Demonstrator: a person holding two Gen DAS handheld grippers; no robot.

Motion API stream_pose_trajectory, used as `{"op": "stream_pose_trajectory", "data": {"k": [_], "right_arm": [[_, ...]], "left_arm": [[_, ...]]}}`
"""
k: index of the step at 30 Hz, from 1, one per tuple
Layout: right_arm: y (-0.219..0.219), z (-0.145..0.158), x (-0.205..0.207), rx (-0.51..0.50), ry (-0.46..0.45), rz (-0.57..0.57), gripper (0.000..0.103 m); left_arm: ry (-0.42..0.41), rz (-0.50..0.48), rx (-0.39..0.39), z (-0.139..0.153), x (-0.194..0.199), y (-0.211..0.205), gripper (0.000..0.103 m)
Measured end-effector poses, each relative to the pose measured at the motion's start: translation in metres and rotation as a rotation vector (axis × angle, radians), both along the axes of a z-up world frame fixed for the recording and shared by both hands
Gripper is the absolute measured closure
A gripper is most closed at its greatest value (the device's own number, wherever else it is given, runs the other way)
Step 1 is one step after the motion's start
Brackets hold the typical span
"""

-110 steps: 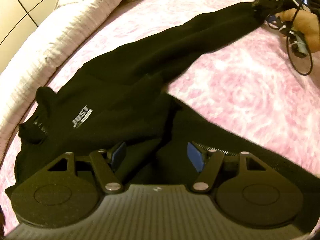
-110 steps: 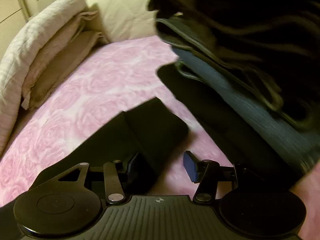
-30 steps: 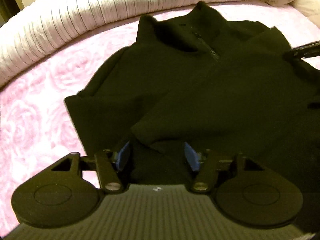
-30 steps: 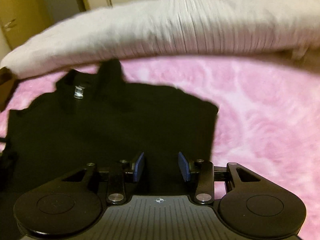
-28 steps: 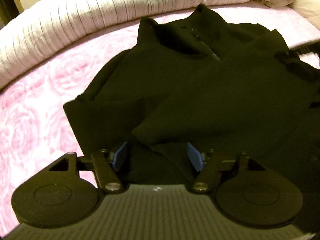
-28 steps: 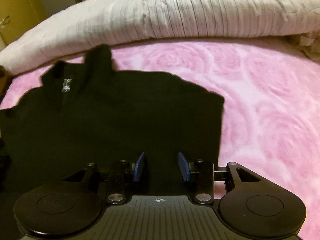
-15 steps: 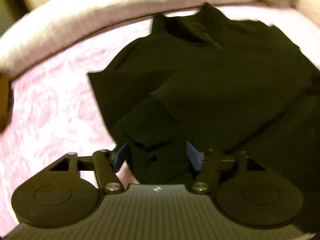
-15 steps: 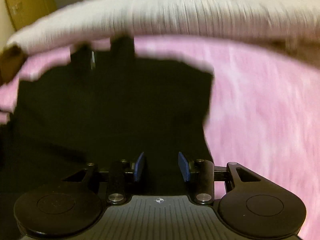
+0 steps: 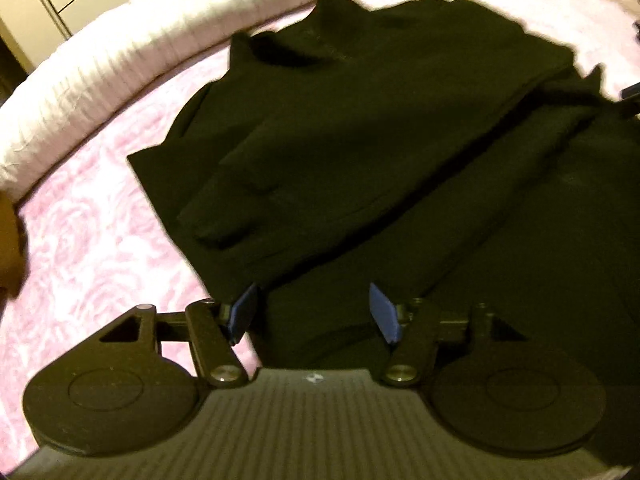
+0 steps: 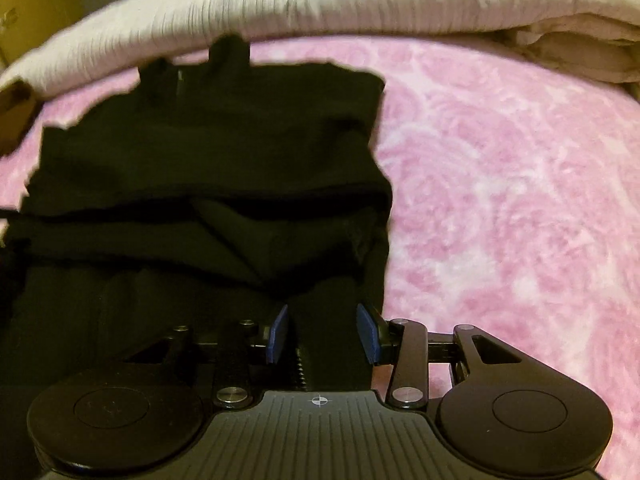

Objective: Fold clothes

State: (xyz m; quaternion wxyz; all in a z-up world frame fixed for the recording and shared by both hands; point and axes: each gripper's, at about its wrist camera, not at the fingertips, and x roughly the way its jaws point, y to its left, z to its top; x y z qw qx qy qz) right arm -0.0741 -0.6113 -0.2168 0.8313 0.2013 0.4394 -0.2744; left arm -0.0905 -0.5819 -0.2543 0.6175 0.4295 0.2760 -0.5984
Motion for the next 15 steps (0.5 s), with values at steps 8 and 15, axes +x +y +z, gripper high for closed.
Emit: {"op": "stream_pose_trajectory", "data": {"k": [8, 15], "right_arm": [[0.017, -0.005, 0.040, -0.007, -0.079, 0.180, 0.061], [0.000, -0.009, 0.058, 0.062, -0.059, 0.137, 0.061]], "left_arm": [[0.020, -0.028, 0.026, -0.004, -0.025, 0.013, 0.045], [0.022, 0.003, 0.074, 0.000, -0.036, 0.040, 0.045]]}}
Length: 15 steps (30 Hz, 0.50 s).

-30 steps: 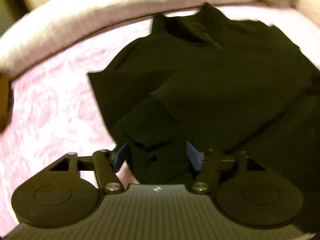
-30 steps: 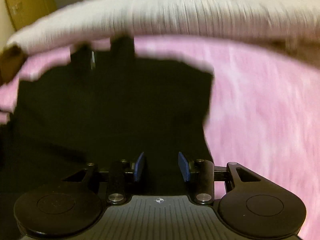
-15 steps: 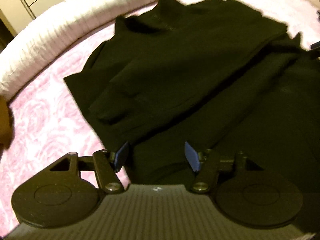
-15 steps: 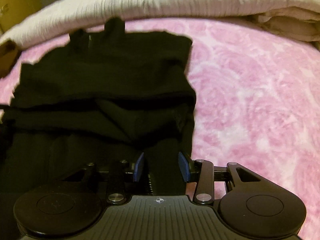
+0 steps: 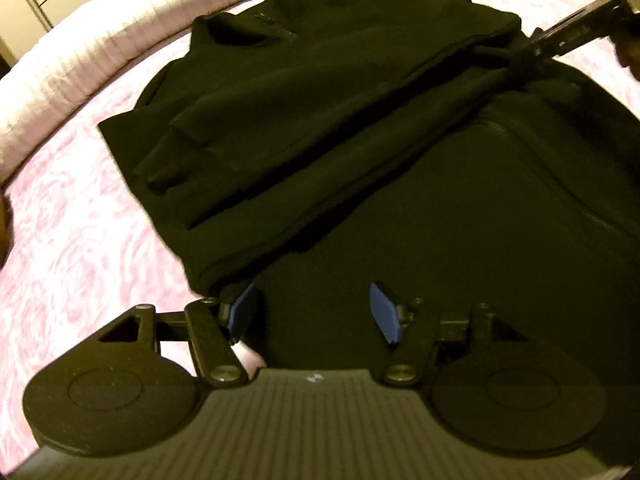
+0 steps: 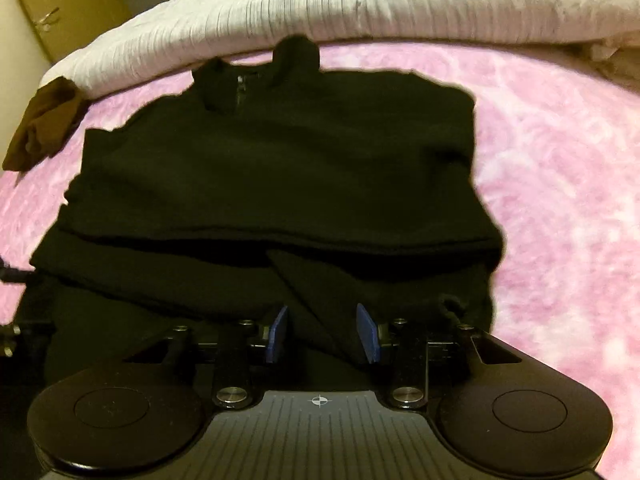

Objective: Fold clothes

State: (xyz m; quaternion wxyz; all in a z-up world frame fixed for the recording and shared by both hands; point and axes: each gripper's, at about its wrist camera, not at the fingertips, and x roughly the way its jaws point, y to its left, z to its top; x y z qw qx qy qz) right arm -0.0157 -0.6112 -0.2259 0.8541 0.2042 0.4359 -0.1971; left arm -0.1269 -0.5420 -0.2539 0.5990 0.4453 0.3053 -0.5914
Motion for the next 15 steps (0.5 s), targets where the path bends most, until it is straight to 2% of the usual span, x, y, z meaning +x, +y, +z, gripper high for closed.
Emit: {"op": "stream_pose_trajectory", "data": {"k": [2, 5, 8, 9, 12, 15], "right_arm": [[0.012, 0.015, -0.010, 0.004, 0.002, 0.009, 0.061], [0.030, 0.024, -0.033, 0.050, 0.058, 0.029, 0.060], [0.050, 0.026, -0.057, 0.083, 0.130, 0.054, 0.053], [0.056, 0.028, -0.066, 0.087, 0.151, 0.061, 0.048], [0.075, 0.036, -0.090, 0.078, 0.200, 0.094, 0.040], [0.094, 0.048, -0.108, 0.019, 0.223, 0.165, 0.039]], "left_arm": [[0.017, 0.043, 0.010, 0.009, -0.002, 0.012, 0.044], [0.037, 0.098, 0.025, 0.026, -0.011, 0.035, 0.041], [0.026, 0.116, 0.039, 0.039, -0.027, 0.063, 0.037], [0.016, 0.118, 0.042, 0.041, -0.033, 0.073, 0.036], [-0.053, 0.094, 0.048, 0.043, -0.053, 0.103, 0.033], [-0.135, -0.014, 0.071, 0.043, -0.078, 0.127, 0.033]]}}
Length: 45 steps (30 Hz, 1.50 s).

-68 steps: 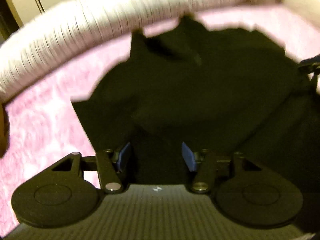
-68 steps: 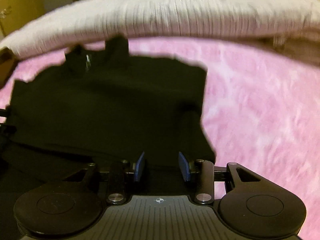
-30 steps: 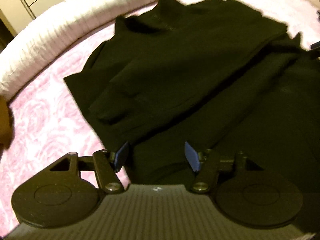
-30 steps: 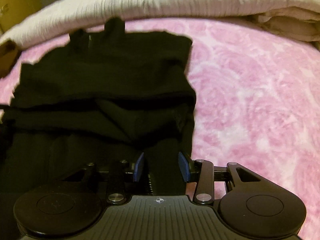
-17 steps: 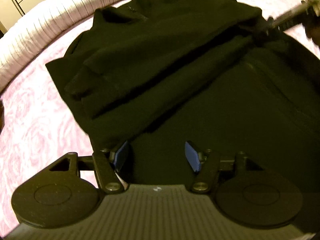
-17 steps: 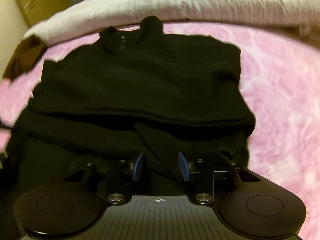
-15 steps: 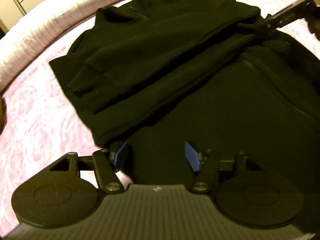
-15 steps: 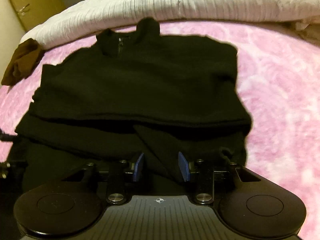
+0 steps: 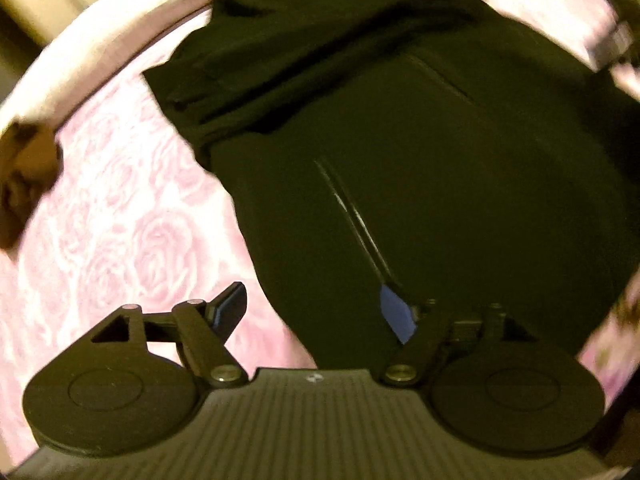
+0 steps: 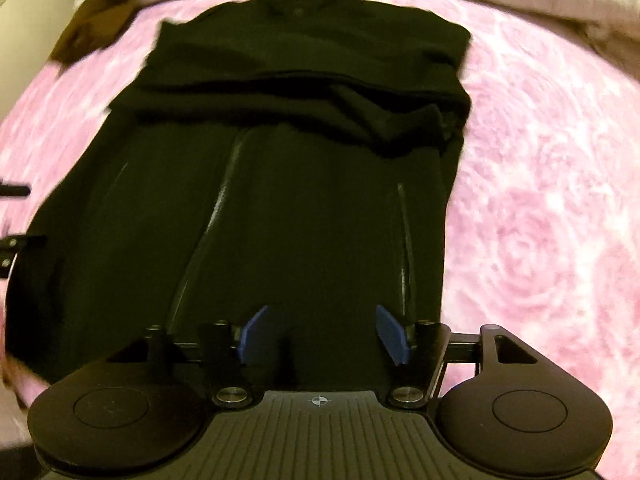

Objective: Fold clothes

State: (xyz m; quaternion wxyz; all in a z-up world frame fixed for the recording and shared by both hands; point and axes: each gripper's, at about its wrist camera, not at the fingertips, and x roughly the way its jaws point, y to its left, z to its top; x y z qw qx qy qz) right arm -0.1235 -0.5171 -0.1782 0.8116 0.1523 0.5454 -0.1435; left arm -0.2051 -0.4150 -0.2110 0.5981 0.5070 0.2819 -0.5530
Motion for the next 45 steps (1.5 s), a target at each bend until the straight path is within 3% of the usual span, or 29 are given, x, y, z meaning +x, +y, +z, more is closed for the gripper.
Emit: {"op": "stream_pose_trajectory", "data": {"k": [5, 11, 17, 22, 26, 30, 32, 35, 37, 40, 41, 42, 43, 45], "right_arm": [[0.033, 0.016, -0.028, -0.127, 0.000, 0.140, 0.039], [0.085, 0.007, -0.055, -0.233, 0.040, 0.231, 0.039], [0.137, -0.013, -0.067, -0.263, 0.088, 0.372, 0.037], [0.164, -0.031, -0.075, -0.291, 0.073, 0.480, 0.034], [0.175, -0.051, -0.090, -0.416, 0.071, 0.618, 0.033], [0.180, -0.072, -0.120, -0.562, 0.091, 0.790, 0.033], [0.180, -0.080, -0.138, -0.611, 0.072, 0.866, 0.033], [0.177, -0.093, -0.159, -0.770, 0.039, 0.970, 0.033], [0.167, -0.099, -0.160, -0.847, 0.046, 0.963, 0.033], [0.152, -0.100, -0.156, -0.856, 0.043, 0.988, 0.033], [0.147, -0.099, -0.154, -0.847, 0.041, 1.001, 0.036], [0.142, -0.099, -0.152, -0.838, 0.039, 1.013, 0.053], [0.137, -0.098, -0.150, -0.829, 0.037, 1.026, 0.081], [0.130, -0.092, -0.147, -0.805, 0.025, 1.015, 0.097]], "left_arm": [[0.015, -0.228, -0.003, 0.006, -0.032, 0.036, 0.033], [0.051, -0.529, 0.009, -0.012, -0.064, 0.077, 0.033], [-0.058, -0.706, 0.055, -0.048, -0.084, 0.104, 0.033], [-0.222, -0.653, 0.003, -0.058, -0.089, 0.101, 0.032], [-0.302, -0.587, -0.013, -0.062, -0.088, 0.092, 0.038], [-0.319, -0.560, -0.003, -0.067, -0.096, 0.091, 0.061], [-0.319, -0.531, -0.004, -0.068, -0.098, 0.090, 0.064], [-0.321, -0.487, -0.010, -0.066, -0.099, 0.088, 0.074], [-0.330, -0.473, -0.012, -0.065, -0.100, 0.085, 0.077], [-0.339, -0.478, -0.008, -0.063, -0.102, 0.083, 0.081], [-0.340, -0.481, -0.008, -0.062, -0.101, 0.082, 0.083], [-0.339, -0.483, -0.009, -0.059, -0.101, 0.082, 0.084], [-0.337, -0.485, -0.011, -0.056, -0.100, 0.082, 0.087], [-0.331, -0.488, -0.018, -0.047, -0.102, 0.085, 0.090]]}}
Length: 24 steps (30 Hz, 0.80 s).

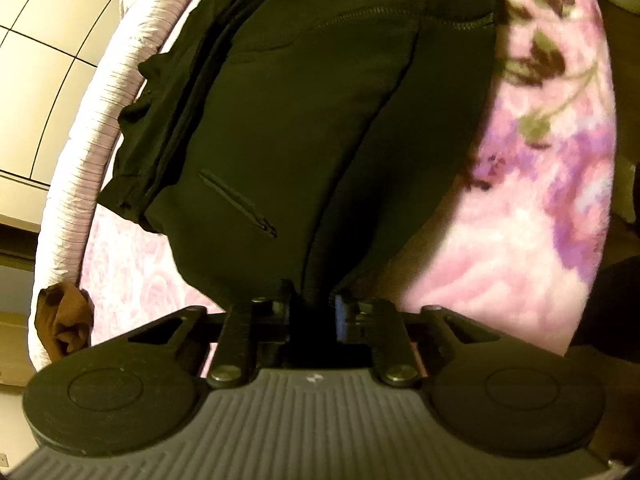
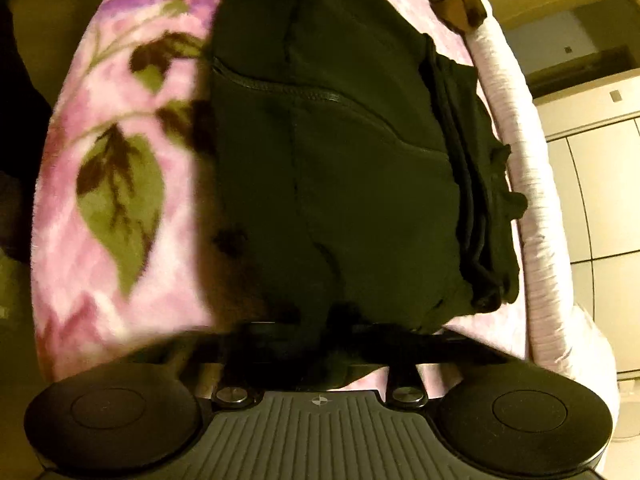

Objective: Fold clothes

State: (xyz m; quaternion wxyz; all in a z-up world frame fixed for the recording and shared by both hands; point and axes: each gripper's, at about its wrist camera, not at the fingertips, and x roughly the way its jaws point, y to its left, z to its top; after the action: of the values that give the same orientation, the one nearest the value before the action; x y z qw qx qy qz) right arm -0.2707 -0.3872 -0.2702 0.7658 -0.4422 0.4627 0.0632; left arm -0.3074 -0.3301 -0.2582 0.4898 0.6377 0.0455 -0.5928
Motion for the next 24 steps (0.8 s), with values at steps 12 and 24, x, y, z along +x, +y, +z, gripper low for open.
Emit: {"op": "stream_pose_trajectory", "data": {"k": [12, 24], "right_arm": [[0.020, 0.081, -0.052, 0.202, 0.088, -0.079, 0.099], [-0.017, 0.203, -0.041, 0.397, 0.188, -0.053, 0.099]], "left_arm": [[0.129, -0.031, 0.134, 0.074, -0.050, 0.061, 0.093], [0.325, 0.171, 0.148, 0.190, -0.036, -0.017, 0.095]]}}
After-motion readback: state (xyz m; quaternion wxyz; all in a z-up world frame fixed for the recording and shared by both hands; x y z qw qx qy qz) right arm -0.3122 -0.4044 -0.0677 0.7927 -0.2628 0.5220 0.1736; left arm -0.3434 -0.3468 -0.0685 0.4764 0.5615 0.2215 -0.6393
